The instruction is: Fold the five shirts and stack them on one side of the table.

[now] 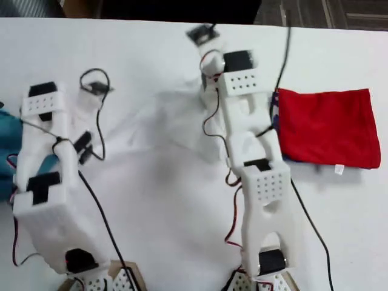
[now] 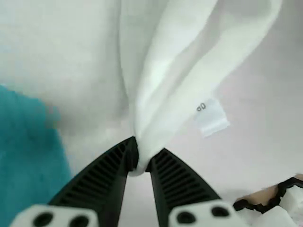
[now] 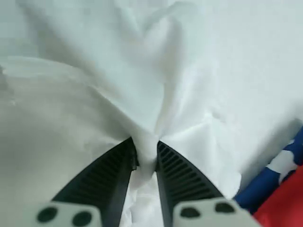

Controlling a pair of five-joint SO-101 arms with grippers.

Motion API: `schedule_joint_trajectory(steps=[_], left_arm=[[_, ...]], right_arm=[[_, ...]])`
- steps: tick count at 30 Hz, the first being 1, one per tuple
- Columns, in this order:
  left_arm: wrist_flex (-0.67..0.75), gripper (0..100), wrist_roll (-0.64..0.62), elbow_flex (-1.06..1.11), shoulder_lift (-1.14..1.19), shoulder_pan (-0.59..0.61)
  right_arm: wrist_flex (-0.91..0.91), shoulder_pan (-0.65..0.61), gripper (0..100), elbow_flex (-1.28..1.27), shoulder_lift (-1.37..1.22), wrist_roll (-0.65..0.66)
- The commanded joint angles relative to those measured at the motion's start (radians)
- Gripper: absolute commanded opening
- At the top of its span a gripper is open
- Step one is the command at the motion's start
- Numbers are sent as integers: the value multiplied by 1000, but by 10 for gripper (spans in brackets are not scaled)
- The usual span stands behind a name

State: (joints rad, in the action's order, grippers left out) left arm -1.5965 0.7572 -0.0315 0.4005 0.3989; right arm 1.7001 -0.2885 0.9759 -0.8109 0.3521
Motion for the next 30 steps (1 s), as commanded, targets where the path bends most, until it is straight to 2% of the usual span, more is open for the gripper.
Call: schedule_joint_trajectory(steps=[1,5,9,11,17,20,22,26,30], left_arm=[[41,25,-25,-5,71,-14],[124,25,-28,-4,106,-23],[192,25,-35,-4,104,-25],[230,25,-92,-4,104,-25],[356,25,-227,73,74,-51],[433,25,-238,203,-35,-77],[535,25,-238,329,-117,-95],[704,25,-235,526,-267,-123],[747,25,-235,567,-296,-123]], right_arm=[[7,-8,22,-20,4,-5],[12,-8,22,-44,38,-6],[7,-27,22,-218,156,-6],[-22,-33,22,-325,231,-6],[-335,-31,22,-707,449,-6],[-469,-50,24,-905,524,0],[-522,-50,26,-993,564,0],[-507,-28,130,-1019,638,0],[-506,-8,262,-1020,725,-5]])
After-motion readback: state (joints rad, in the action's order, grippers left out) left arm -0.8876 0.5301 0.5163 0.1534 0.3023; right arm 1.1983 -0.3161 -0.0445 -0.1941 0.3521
